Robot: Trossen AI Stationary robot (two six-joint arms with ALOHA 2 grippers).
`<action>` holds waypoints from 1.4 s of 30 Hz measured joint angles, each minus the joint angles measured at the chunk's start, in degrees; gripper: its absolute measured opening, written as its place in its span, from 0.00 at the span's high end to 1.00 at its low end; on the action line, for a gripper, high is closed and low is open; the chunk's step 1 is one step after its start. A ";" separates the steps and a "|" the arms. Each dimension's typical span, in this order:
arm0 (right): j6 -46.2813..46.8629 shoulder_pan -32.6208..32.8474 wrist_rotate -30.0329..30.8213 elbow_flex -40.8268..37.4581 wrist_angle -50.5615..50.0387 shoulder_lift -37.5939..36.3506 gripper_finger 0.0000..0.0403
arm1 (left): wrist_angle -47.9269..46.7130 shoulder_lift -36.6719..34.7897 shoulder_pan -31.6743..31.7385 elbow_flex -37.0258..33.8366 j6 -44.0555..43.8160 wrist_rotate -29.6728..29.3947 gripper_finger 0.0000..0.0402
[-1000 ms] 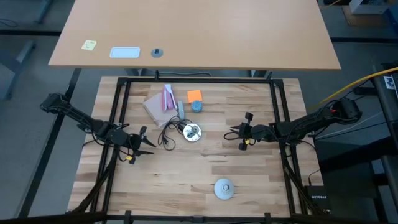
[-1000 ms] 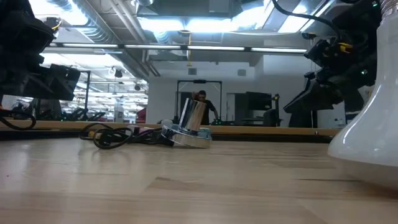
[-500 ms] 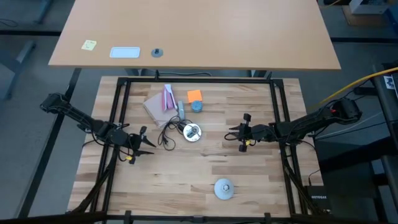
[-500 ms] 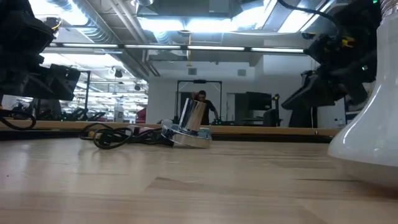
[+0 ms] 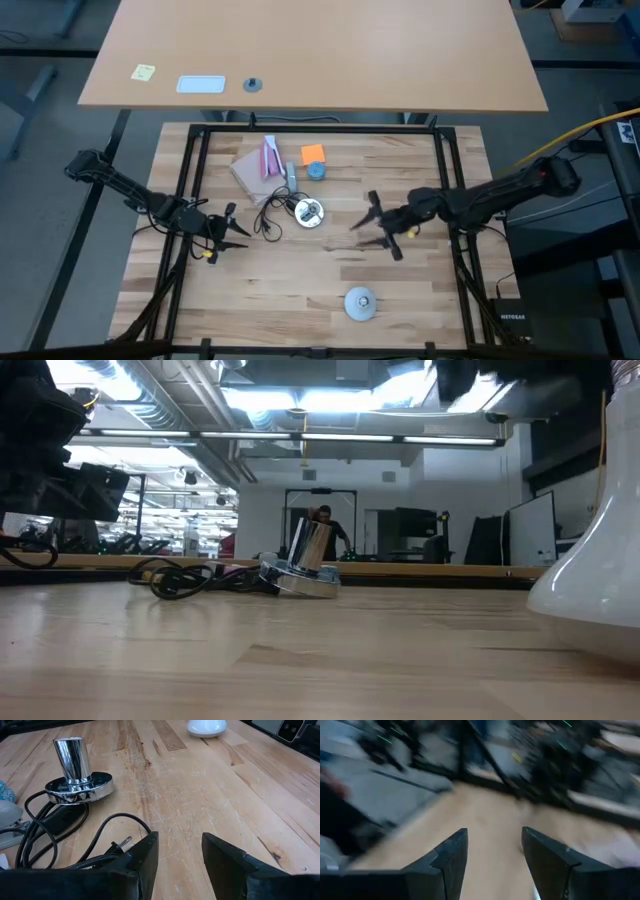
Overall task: Screw lightbulb
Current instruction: Insert the white lightbulb into the silver lamp
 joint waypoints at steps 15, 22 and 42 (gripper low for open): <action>20.80 20.30 22.27 7.94 -16.78 0.00 0.52 | 0.00 0.00 0.00 0.00 0.00 -0.02 0.64; 38.62 26.63 22.66 7.98 -17.07 3.54 0.52 | -0.01 -0.01 0.00 -0.02 0.00 -0.02 0.64; 55.87 33.28 27.81 7.98 -17.72 9.27 0.52 | 0.00 -0.02 0.00 0.00 0.04 -0.02 0.64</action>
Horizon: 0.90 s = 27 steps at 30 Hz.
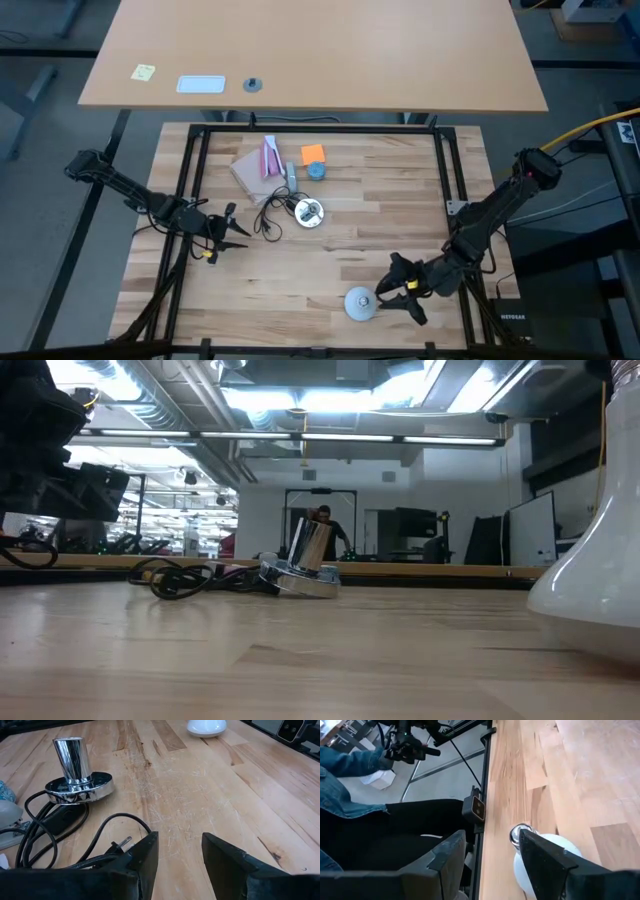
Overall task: Screw lightbulb
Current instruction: Insert the white lightbulb into the silver lamp
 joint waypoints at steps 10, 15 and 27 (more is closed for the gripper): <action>0.01 0.00 0.01 0.00 -0.13 -0.04 0.52 | 0.37 0.02 0.15 -0.02 2.97 -0.46 0.64; 0.00 0.00 0.56 0.00 -0.30 -0.04 0.52 | 10.07 0.04 0.26 -0.02 -11.73 -1.46 0.64; -0.40 0.00 0.04 0.00 -2.66 4.81 0.52 | 23.50 0.15 1.03 -0.02 -22.21 -4.37 0.64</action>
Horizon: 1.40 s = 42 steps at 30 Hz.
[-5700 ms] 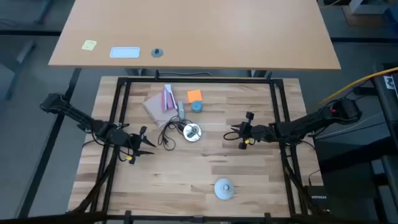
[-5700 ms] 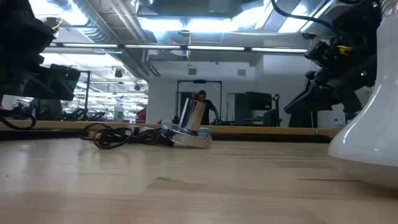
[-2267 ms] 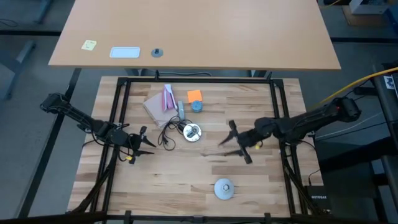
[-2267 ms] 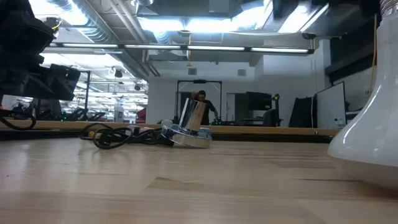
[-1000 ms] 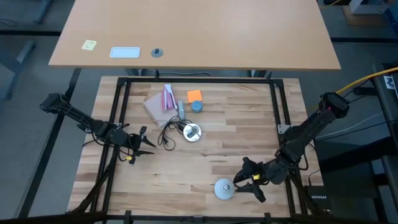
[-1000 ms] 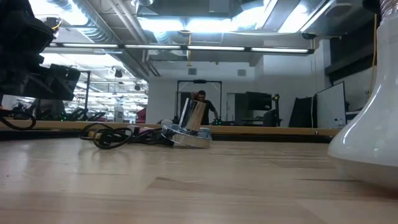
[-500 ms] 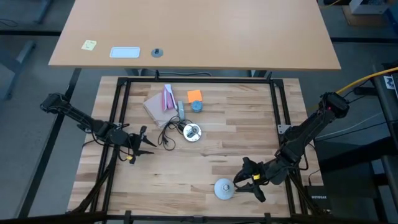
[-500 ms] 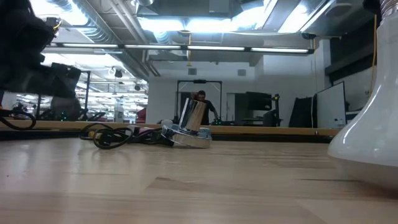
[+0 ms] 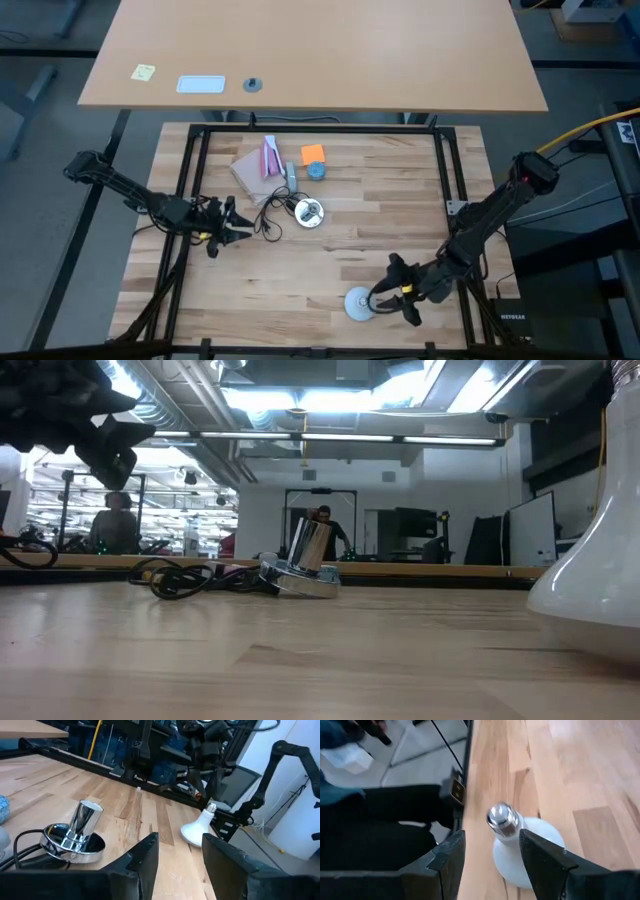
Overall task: Screw lightbulb
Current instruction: Insert the white lightbulb into the silver lamp
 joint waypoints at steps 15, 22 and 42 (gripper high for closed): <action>-0.09 0.00 1.43 0.00 8.36 12.30 0.52 | -0.09 0.11 0.00 0.00 0.00 0.00 0.64; -0.12 0.00 3.90 0.00 11.36 15.11 0.52 | -0.07 0.09 0.00 0.00 0.02 -0.07 0.64; -0.11 -0.46 4.92 0.00 11.47 15.41 0.52 | -12.43 0.09 0.00 0.00 1.14 -0.11 0.64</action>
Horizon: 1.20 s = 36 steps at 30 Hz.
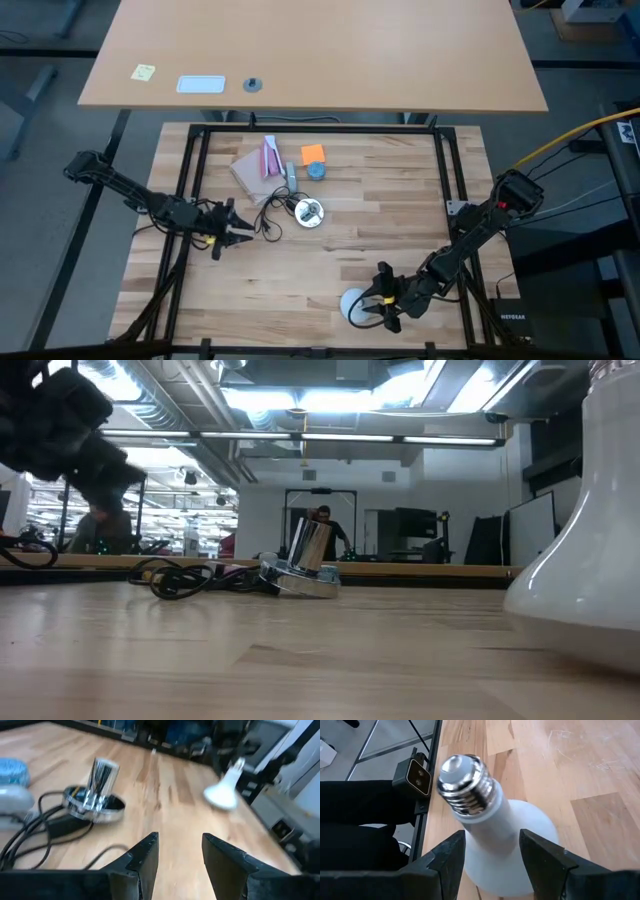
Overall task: Screw lightbulb
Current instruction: Insert the white lightbulb into the silver lamp
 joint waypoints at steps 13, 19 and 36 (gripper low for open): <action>-0.64 -0.29 4.19 0.00 -0.50 0.00 0.52 | -10.50 0.28 -0.02 0.00 0.00 0.07 0.64; -3.15 -0.25 5.60 0.00 -0.10 0.00 0.51 | -10.54 0.26 -0.02 0.00 -0.02 0.07 0.64; -7.73 -0.26 10.66 0.00 2.14 0.00 0.02 | -10.61 0.26 -0.02 0.00 -0.02 0.15 0.64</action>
